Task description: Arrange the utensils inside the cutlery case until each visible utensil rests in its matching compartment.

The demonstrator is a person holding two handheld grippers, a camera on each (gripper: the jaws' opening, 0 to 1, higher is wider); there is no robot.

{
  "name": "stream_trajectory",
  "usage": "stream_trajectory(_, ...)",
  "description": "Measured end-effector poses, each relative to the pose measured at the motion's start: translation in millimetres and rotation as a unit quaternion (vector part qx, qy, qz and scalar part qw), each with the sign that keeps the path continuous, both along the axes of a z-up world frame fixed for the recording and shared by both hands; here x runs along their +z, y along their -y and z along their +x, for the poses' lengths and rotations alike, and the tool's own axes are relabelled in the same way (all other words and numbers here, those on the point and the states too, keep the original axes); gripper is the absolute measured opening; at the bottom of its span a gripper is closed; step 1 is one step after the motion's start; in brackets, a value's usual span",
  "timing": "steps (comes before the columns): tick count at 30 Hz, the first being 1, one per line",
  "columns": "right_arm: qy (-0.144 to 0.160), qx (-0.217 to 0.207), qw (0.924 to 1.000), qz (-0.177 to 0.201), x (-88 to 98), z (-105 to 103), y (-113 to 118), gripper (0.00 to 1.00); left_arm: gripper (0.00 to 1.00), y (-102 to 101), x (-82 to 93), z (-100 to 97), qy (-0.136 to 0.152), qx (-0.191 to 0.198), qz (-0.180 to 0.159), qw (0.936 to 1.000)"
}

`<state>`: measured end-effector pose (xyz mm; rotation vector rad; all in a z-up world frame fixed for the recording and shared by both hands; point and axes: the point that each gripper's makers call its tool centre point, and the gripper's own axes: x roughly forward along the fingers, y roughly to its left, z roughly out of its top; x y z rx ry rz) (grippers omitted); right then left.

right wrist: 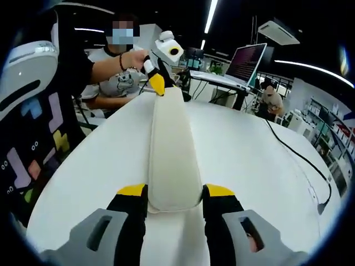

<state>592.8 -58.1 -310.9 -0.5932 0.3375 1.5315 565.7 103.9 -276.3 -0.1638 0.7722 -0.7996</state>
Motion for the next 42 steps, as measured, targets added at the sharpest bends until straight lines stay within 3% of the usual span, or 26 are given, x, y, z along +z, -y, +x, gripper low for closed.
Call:
stream_trajectory(4,-0.002,0.001,1.0000,-0.003,-0.4,-0.5,-0.7,0.40,0.32,-10.7,-6.5,-1.0,0.020,-0.019,0.047,0.9985)
stream_trajectory(10,-0.005,-0.003,1.0000,-0.002,-0.8,0.3,-1.4,0.40,0.34,-20.5,-13.0,1.5,0.016,-0.020,0.058,0.9980)
stream_trajectory(23,-0.021,-0.017,0.9996,0.000,-2.3,2.4,-1.2,0.40,0.31,-35.5,-26.9,5.6,0.023,-0.026,0.122,0.9919)
stream_trajectory(28,-0.031,-0.019,0.9994,-0.001,-3.4,3.2,-1.6,0.40,0.30,-37.1,-26.3,4.2,0.022,-0.026,0.126,0.9914)
stream_trajectory(34,-0.063,-0.030,0.9976,0.002,-6.8,5.1,-1.7,0.40,0.30,-35.4,-28.8,3.8,-0.003,-0.005,0.098,0.9951)
stream_trajectory(42,-0.063,-0.027,0.9977,-0.003,-7.1,4.4,-2.1,0.40,0.29,-32.8,-29.7,4.1,-0.005,-0.005,0.096,0.9953)
